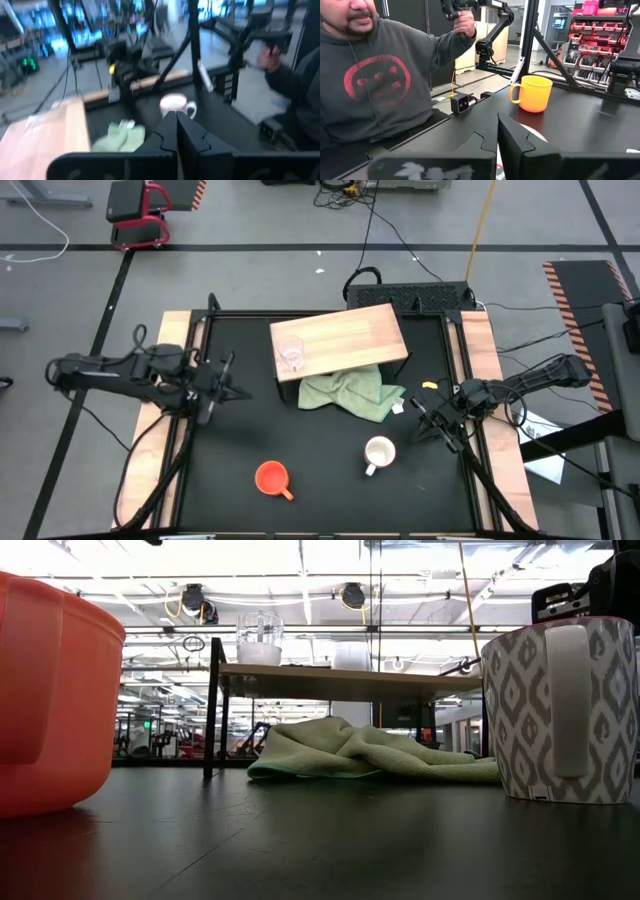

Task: Stack small to large cups/mugs on shelf
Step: Put orange cup on the shelf

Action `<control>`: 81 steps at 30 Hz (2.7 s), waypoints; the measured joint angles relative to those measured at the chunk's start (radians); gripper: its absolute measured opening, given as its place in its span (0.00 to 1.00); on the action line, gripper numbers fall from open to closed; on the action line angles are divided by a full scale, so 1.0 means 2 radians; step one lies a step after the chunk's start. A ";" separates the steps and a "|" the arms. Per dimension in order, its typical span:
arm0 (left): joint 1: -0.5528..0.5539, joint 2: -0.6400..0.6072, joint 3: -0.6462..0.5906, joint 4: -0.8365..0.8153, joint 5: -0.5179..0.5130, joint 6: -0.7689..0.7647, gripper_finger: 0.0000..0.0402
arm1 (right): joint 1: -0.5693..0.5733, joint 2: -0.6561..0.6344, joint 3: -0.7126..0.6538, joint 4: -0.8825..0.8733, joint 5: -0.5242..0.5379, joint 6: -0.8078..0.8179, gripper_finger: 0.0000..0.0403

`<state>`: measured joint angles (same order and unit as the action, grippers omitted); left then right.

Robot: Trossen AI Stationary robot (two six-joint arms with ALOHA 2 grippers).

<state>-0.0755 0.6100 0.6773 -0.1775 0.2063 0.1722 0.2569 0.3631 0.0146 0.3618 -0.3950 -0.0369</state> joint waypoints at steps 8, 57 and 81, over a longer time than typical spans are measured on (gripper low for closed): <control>-0.019 -0.014 -0.094 0.084 -0.028 0.017 0.00 | 0.000 0.000 0.000 0.000 0.000 0.016 0.00; -0.240 0.023 -0.282 0.348 -0.098 -0.064 0.00 | 0.000 0.000 0.000 0.008 0.000 -0.002 0.00; -0.298 0.251 -0.261 0.528 -0.161 -0.096 0.00 | 0.000 0.000 0.000 0.007 0.000 -0.002 0.00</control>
<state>-0.6708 1.1123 0.1545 0.8790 -0.1165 -0.0196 0.2573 0.3630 0.0143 0.3767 -0.3950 -0.0402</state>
